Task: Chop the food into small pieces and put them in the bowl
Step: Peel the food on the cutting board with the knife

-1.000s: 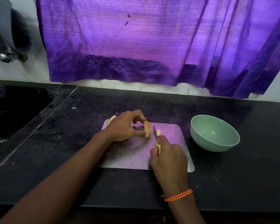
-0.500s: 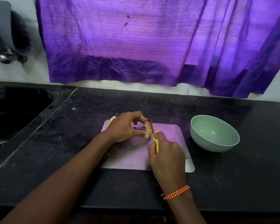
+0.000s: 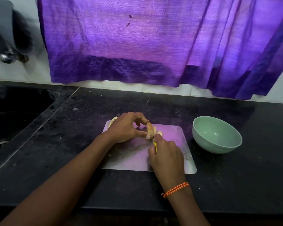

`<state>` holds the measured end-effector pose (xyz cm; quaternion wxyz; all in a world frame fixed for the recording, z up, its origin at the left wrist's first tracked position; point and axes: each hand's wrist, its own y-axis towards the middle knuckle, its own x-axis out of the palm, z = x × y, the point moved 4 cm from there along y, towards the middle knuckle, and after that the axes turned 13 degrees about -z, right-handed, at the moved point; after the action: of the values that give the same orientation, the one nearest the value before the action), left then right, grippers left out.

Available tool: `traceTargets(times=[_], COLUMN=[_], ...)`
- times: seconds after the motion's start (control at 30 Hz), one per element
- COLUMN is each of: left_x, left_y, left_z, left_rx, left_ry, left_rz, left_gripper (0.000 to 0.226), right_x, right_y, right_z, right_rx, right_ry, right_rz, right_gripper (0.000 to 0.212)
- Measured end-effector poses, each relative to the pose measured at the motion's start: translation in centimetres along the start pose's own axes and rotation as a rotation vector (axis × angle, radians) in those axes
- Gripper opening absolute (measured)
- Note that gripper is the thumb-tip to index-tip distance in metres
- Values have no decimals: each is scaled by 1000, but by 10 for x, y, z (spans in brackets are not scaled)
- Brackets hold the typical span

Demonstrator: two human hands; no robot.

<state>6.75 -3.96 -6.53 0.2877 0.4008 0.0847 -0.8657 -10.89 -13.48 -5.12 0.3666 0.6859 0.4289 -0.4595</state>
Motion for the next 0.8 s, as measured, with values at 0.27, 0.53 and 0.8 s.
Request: traceTargets(times=[0.27,0.53,0.8], left_x=[-2,-4,-1], left_y=[-3,-2,1], left_z=[1,-5,-6], left_rx=[46,28,11], left_ry=[-30,-10,-1], left_rz=[-18,2,18], left_gripper=[42,47,46], right_x=[0,3,4], right_y=[-9,-5,-5], right_z=[-1,8,1], right_rx=[66,72,-24], right_ry=[-52,23,32], right_rz=[-31,102,276], right_gripper=[45,45,25])
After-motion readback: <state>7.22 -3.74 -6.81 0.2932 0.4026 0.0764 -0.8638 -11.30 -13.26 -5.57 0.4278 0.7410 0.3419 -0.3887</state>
